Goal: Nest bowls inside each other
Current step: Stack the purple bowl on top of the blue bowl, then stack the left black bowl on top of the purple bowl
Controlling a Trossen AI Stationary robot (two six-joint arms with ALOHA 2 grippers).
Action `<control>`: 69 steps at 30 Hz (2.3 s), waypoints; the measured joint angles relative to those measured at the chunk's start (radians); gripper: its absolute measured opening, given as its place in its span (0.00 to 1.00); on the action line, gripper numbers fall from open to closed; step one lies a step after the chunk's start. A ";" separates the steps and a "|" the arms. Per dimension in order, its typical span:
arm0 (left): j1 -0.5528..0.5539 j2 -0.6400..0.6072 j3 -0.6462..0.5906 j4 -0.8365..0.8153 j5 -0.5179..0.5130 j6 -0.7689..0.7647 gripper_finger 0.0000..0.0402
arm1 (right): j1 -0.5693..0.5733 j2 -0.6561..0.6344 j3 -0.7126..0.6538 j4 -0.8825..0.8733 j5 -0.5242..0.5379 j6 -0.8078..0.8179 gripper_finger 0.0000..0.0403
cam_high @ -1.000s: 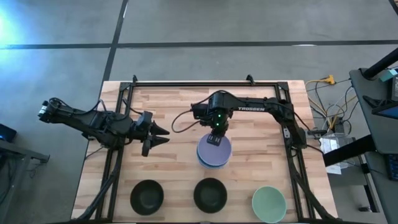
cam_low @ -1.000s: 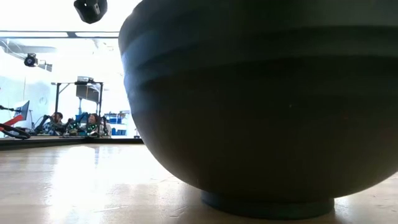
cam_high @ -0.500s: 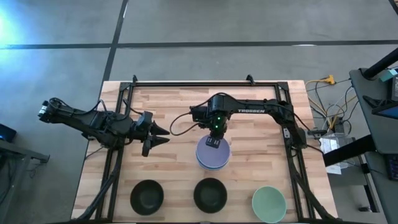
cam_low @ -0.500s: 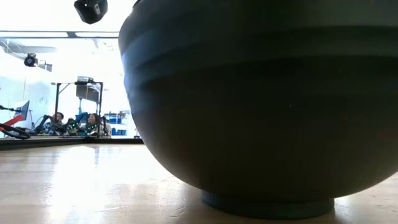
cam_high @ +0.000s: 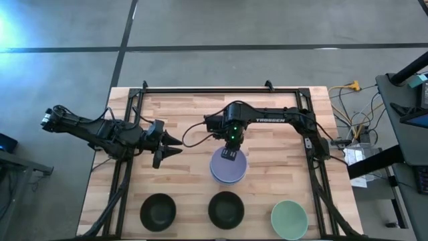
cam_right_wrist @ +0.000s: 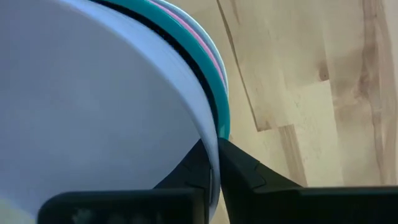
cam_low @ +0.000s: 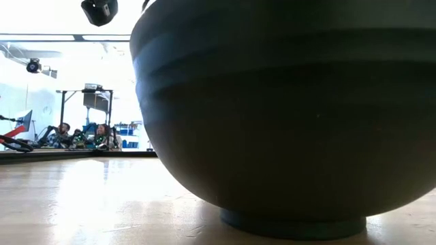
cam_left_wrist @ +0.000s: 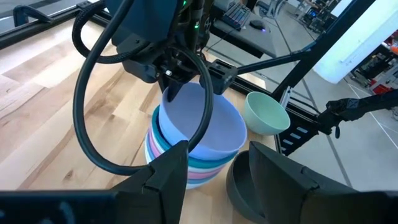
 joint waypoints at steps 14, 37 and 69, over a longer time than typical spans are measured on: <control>0.000 0.000 0.000 0.000 0.000 0.002 0.38 | 0.000 -0.033 0.006 0.001 0.001 0.012 0.33; 0.000 0.000 0.000 0.000 0.001 0.001 0.38 | 0.074 -0.169 -0.045 0.178 0.039 0.009 0.12; -0.030 -0.012 0.000 -0.175 0.312 -0.187 0.38 | 0.033 -0.266 -0.082 0.238 0.035 0.068 0.02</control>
